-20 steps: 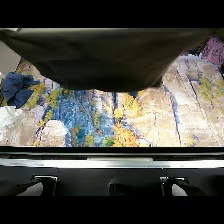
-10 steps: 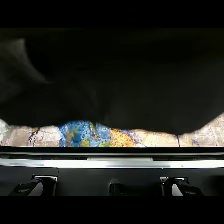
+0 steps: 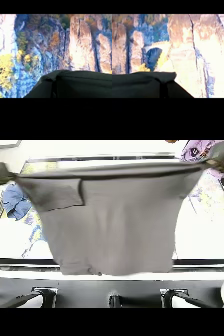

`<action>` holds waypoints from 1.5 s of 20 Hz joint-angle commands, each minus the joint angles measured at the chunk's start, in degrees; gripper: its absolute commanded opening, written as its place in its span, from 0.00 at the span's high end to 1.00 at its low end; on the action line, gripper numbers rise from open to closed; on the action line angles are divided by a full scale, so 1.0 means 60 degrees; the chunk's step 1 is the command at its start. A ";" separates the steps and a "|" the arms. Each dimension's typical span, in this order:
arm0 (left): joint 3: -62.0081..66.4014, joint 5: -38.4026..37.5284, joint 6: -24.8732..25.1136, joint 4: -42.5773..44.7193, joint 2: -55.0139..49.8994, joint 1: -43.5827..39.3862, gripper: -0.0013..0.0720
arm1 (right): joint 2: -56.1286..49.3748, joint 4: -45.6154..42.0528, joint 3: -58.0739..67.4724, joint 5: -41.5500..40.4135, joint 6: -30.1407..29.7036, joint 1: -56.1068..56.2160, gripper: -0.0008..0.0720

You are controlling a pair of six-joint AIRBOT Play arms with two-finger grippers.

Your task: Fold the clothes and pants, and hang the long-sleeved shirts on hangers.

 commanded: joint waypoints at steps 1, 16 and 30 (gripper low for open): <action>-0.0109 0.1723 0.0313 -0.0044 -0.2546 -0.0288 0.96 | -0.2714 0.0226 0.0000 0.0310 -0.0237 0.0018 0.94; -0.0109 0.2488 0.0707 -0.0656 -0.5683 -0.0488 0.96 | -0.5945 0.0546 0.0000 0.0699 -0.0721 0.0015 0.94; -0.0113 0.0102 0.0816 -0.0546 -0.6116 -0.0437 0.96 | -0.6120 0.0430 -0.1089 -0.0754 -0.0401 0.0015 0.85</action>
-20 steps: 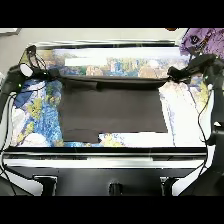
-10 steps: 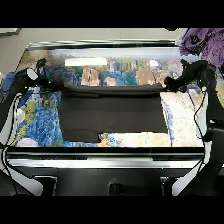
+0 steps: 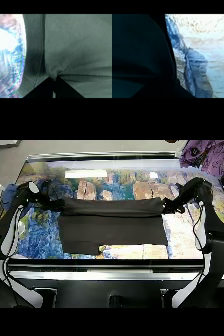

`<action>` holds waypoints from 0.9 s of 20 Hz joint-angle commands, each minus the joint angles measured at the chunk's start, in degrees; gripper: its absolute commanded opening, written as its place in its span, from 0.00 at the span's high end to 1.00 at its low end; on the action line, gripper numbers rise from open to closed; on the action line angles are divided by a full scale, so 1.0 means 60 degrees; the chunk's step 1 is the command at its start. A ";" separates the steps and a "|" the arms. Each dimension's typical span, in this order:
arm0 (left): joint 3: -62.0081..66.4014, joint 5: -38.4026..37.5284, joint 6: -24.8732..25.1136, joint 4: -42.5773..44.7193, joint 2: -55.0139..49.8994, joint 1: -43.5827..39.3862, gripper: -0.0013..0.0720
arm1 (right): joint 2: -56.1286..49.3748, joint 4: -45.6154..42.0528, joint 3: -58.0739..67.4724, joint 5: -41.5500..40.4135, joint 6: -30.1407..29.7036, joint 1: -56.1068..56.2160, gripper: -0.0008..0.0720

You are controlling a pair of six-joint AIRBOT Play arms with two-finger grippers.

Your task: Fold the clothes and pants, and hang the long-sleeved shirts on hangers.

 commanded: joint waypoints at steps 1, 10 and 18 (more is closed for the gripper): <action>0.0000 -0.0248 0.0004 -0.0025 -0.0226 -0.0004 0.96 | -0.0113 0.0106 -0.0219 -0.0200 0.0098 0.0011 0.85; 0.0820 -0.1107 -0.0033 -0.0222 -0.0197 0.0393 0.23 | 0.0208 0.0222 -0.0211 -0.0612 -0.0215 -0.0109 0.40; -0.3748 -0.1264 0.0397 -0.1206 0.4054 0.2962 0.24 | 0.3180 0.2430 -0.3832 -0.0004 -0.1647 -0.2943 0.40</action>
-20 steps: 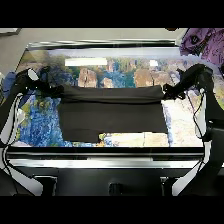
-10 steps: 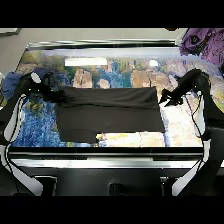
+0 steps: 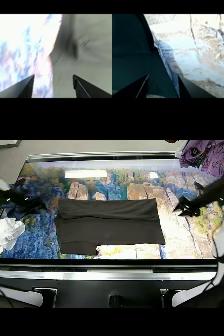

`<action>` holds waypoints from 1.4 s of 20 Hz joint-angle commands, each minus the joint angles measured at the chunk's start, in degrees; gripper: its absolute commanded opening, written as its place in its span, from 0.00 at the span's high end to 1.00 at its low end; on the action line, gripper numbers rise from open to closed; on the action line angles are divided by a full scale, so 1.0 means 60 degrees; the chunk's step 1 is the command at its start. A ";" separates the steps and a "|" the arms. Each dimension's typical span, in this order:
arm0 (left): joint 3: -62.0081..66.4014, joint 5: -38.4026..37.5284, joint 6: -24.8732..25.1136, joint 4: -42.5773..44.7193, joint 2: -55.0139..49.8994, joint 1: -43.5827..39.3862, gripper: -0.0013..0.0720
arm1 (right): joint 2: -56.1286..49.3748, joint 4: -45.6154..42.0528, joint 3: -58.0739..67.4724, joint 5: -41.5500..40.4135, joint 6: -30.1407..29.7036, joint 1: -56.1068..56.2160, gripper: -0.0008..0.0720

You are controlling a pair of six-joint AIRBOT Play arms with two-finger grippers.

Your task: Fold the clothes and pants, and hang the long-sleeved shirts on hangers.

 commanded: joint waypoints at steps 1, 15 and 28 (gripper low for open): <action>-0.3577 0.0739 0.0554 -0.1155 0.2371 0.1107 0.24 | 0.1497 0.1049 -0.2663 0.0557 -0.0790 -0.1067 0.40; -1.0167 0.2594 0.3668 -0.5155 0.4674 0.1563 0.24 | 0.3300 0.1038 -0.5140 0.1075 -0.1100 -0.0896 0.41; -1.0156 0.4805 0.4160 -0.5697 0.4222 0.0892 0.27 | 0.3300 0.0765 -0.5195 0.1071 -0.1137 -0.0896 0.41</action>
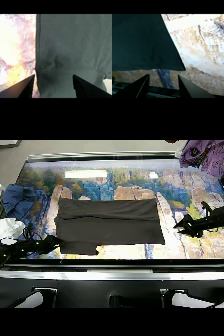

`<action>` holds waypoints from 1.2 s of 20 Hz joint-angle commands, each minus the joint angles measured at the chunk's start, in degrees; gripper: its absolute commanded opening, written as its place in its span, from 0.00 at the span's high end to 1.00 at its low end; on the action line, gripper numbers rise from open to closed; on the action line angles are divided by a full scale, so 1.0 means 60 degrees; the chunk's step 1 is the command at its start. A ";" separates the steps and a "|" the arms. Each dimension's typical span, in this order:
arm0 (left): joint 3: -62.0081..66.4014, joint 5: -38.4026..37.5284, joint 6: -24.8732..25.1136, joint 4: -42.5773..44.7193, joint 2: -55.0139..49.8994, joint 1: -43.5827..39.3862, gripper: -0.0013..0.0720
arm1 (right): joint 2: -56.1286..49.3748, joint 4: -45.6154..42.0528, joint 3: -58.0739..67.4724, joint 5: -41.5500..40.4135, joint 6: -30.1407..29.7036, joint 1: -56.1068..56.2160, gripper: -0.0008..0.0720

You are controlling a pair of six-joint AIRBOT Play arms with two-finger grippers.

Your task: Fold the clothes and pants, and hang the long-sleeved shirts on hangers.

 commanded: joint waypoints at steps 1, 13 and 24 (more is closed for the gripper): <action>-0.0007 0.0729 0.0062 -0.0025 -0.0175 -0.0382 0.27 | 0.0000 -0.0106 -0.0135 0.0051 -0.0040 -0.0004 0.41; 0.0401 0.0681 0.0058 -0.0255 -0.0852 -0.0637 0.96 | -0.0015 0.0787 -0.2889 0.1927 -0.0940 0.0000 0.38; 0.0488 0.0576 -0.0175 -0.0255 -0.0841 -0.0637 0.96 | -0.0863 0.1177 -0.3133 0.2845 -0.1253 0.1592 0.83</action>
